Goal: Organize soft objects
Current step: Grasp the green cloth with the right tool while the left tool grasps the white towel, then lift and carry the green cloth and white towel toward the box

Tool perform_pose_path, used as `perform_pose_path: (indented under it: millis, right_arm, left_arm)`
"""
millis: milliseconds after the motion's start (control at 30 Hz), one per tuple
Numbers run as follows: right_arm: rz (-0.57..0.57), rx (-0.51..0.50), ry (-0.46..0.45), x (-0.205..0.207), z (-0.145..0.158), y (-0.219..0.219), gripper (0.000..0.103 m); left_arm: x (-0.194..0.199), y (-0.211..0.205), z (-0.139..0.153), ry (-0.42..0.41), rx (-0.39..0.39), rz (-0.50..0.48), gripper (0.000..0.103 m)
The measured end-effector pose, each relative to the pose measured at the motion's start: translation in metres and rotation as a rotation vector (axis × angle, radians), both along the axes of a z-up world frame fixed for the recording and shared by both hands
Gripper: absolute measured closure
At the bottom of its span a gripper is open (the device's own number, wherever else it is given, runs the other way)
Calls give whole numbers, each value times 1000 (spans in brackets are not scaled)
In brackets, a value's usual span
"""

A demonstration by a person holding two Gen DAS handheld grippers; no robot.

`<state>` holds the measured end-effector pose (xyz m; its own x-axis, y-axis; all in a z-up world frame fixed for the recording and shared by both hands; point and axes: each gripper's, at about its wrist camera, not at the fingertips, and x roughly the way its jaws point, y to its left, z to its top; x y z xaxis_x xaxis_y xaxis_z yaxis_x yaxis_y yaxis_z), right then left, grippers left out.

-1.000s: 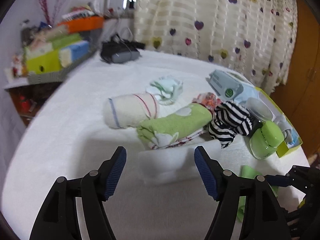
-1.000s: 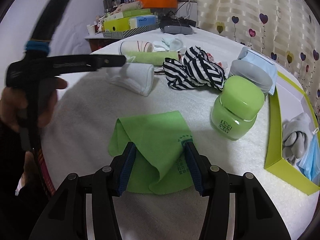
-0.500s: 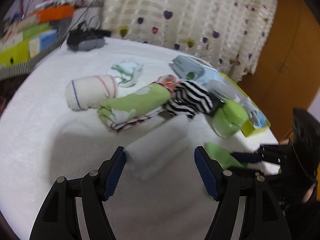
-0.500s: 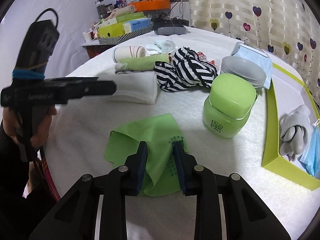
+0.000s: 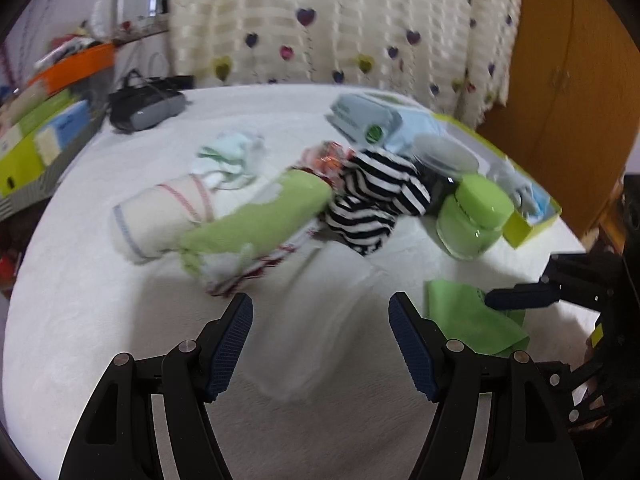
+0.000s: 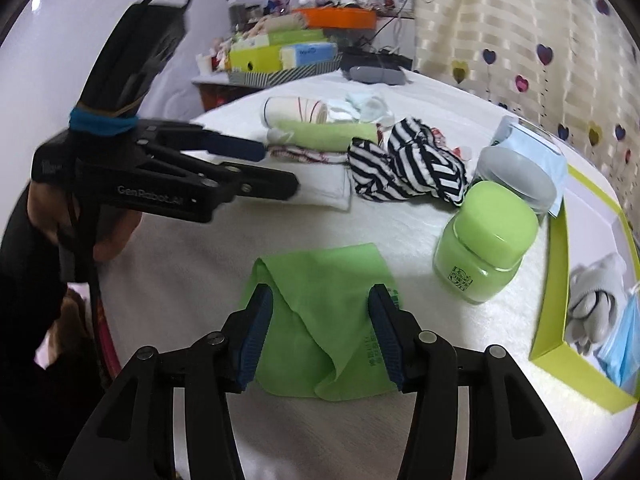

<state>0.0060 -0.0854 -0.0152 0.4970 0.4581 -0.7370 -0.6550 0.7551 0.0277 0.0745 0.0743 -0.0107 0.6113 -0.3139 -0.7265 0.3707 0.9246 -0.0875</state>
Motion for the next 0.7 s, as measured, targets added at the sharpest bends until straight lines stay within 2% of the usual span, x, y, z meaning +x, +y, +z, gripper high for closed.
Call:
perform_pose_path:
  millis: [100,167,233,333,400,433,467,500,533,567,633,700]
  right_arm:
    - [10,-10,-28,0,2,-3,52]
    - [34,-14,-15,2,1,-4,52]
    - [64,-75,12,3,-9,-1,51]
    - [48,-55,20,7,-9,-4,50]
    - [-15,-48,21,13,-9,-9,50]
    - [-32,-36,34,16,-9,-12,50]
    - [-43,-26,44,18,-9,-14,52]
    - [-52,-32,42,17,-10,-15,56]
    - [-48,-38,34,16,-9,-14,65]
    - [-35,-44,25,13,-8,-11,75]
    - [-18,-57,8,8,-6,-5,87]
    - [-15,-59,2,5,-6,-2,92]
  left_arm:
    - [3,-8,-7,22,37,-19,32]
    - [5,-12,-15,43,79,-17,32]
    - [3,-14,-17,40,95,-15,32]
    - [1,-16,-17,35,116,0,33]
    - [-1,-17,-16,27,131,17,40]
    - [-3,-17,-15,23,137,31,47]
    - [-4,-16,-15,20,141,43,58]
    - [-5,-15,-14,18,143,58,61]
    - [-6,-14,-14,18,136,67,66]
    - [-7,-12,-13,16,132,75,69]
    - [-10,-11,-13,10,127,97,73]
    - [-14,-10,-12,8,112,112,76]
